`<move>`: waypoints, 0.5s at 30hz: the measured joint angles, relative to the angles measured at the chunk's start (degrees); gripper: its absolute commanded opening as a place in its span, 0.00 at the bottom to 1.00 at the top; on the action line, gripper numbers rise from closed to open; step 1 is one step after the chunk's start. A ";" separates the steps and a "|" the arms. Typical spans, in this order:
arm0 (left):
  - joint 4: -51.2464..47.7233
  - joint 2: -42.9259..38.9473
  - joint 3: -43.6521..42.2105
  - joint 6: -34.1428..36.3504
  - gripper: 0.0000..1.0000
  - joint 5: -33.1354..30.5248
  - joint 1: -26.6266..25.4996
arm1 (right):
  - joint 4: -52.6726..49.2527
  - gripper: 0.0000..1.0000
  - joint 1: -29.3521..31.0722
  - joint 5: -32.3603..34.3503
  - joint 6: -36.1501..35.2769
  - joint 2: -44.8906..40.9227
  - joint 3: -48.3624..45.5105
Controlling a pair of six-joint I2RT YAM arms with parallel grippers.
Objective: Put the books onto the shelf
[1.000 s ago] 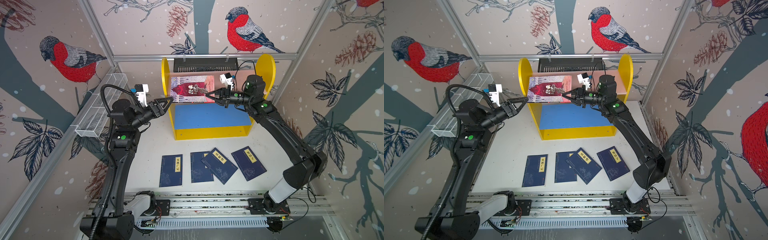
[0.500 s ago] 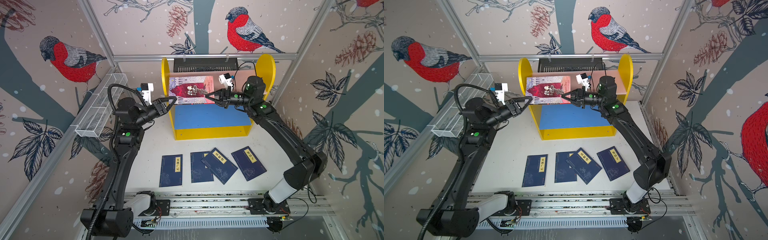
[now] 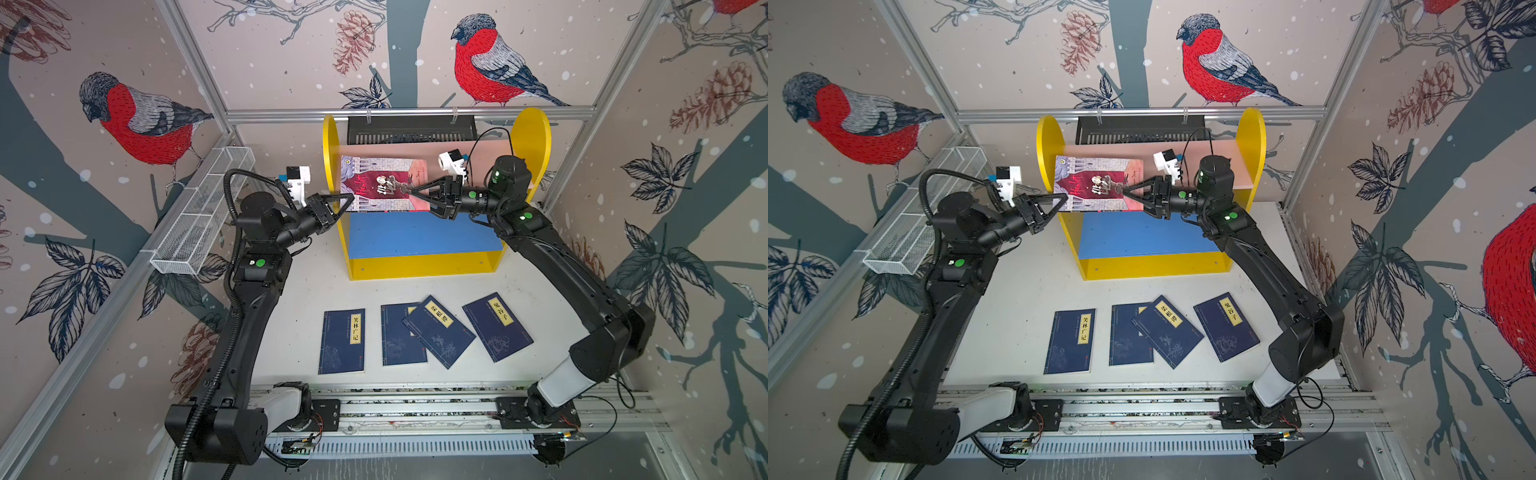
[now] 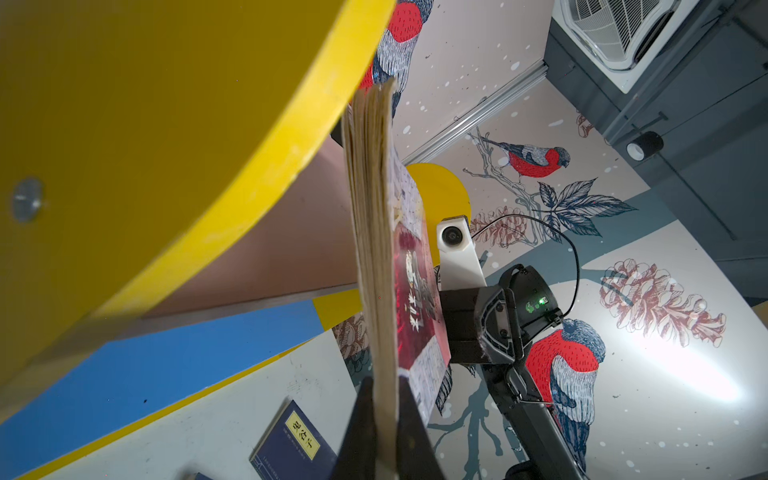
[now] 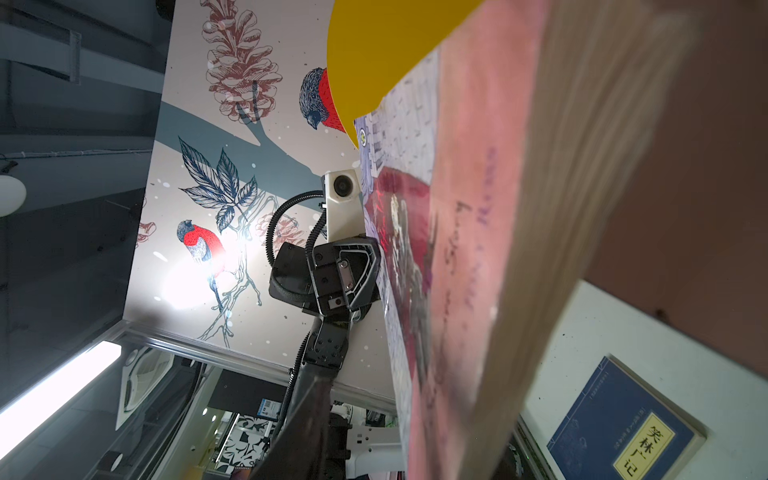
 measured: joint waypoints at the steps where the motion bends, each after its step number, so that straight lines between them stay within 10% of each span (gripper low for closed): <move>1: 0.07 0.02 0.00 -0.83 0.00 -0.02 0.26 | 0.02 0.45 0.02 0.04 0.11 -0.35 -0.57; 15: 1.99 1.11 -1.09 -5.92 0.00 -1.64 1.44 | 5.11 0.43 0.98 3.28 2.91 -2.99 -8.79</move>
